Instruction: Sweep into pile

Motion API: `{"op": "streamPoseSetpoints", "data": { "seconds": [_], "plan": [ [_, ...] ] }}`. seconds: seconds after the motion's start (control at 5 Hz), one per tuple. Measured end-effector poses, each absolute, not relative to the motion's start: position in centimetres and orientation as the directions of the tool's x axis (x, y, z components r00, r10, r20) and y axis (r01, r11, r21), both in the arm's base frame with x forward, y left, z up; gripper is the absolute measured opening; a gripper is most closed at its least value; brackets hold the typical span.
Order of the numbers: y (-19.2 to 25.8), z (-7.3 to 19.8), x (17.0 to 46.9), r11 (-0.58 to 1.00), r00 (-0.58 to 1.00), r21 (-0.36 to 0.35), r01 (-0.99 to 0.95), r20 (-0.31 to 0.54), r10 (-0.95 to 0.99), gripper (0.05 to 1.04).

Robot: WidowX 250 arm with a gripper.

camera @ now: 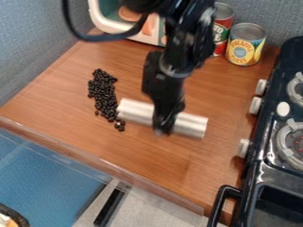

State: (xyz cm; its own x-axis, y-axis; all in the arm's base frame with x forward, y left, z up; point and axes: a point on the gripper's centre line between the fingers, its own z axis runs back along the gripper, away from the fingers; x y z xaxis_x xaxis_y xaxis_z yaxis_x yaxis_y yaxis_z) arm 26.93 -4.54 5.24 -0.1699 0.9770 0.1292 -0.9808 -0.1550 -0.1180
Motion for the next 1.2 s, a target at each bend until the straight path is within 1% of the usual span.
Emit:
{"op": "streamPoseSetpoints", "data": {
  "seconds": [0.2, 0.4, 0.6, 0.8, 1.0, 1.2],
  "plan": [
    [-4.4, 4.7, 24.8, -0.191, -0.199, -0.104, -0.976, 0.071, 0.977, 0.388],
    [-3.3, 4.6, 24.1, -0.273, -0.27, -0.109, -0.956, -0.038, 0.962, 0.388],
    [-2.6, 4.3, 24.2, -0.297, -0.29, -0.131, -0.946, -0.072, 0.954, 0.388],
    [-2.0, 3.7, 24.4, -0.31, -0.303, -0.127, -0.942, -0.069, 0.95, 0.388],
    [-1.7, 2.6, 24.4, -0.317, -0.314, -0.103, -0.943, -0.046, 0.948, 0.388],
    [-1.4, 2.2, 24.9, -0.322, -0.321, -0.111, -0.94, -0.033, 0.947, 0.388]
  ]
}}
